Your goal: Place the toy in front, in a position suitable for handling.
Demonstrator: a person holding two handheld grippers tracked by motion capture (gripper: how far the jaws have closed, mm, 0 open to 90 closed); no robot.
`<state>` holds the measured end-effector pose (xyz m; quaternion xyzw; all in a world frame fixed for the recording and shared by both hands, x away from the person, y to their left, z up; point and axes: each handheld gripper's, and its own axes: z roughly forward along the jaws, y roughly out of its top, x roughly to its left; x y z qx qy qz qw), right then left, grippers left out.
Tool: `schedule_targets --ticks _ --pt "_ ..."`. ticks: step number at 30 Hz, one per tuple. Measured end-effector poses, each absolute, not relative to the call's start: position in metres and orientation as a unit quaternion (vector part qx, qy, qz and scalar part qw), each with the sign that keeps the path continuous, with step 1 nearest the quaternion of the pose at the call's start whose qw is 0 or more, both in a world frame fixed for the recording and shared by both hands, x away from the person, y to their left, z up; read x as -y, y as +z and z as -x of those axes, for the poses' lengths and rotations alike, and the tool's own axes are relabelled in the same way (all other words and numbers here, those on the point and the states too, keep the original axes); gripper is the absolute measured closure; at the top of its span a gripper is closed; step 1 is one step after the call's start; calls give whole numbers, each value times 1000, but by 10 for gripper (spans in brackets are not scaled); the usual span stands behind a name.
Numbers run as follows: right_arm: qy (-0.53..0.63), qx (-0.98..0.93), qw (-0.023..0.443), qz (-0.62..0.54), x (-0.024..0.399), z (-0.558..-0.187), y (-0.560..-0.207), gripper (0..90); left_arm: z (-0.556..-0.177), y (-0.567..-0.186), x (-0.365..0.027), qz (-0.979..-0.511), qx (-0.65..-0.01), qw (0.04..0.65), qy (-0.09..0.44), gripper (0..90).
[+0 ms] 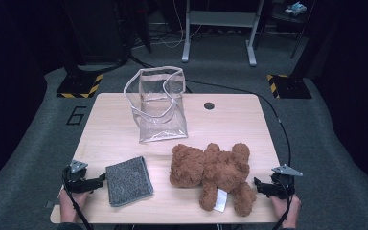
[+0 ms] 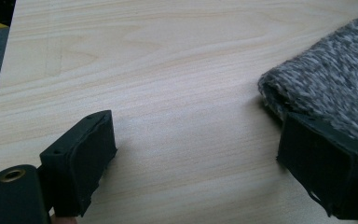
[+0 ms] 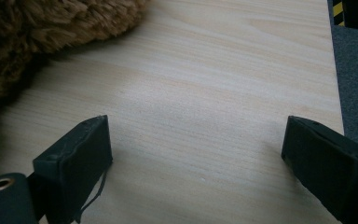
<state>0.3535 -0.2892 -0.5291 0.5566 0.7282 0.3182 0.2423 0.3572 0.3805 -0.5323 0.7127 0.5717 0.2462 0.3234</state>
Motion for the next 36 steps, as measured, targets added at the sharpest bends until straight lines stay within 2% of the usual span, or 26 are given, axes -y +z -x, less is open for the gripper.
schedule_targets --ticks 29,36 --pt "318 -727 243 -558 289 -354 -529 77 -359 -532 -382 -712 -571 324 251 102" --pt "318 -727 243 -558 289 -354 -529 78 -363 -529 -388 -713 -576 324 233 74"
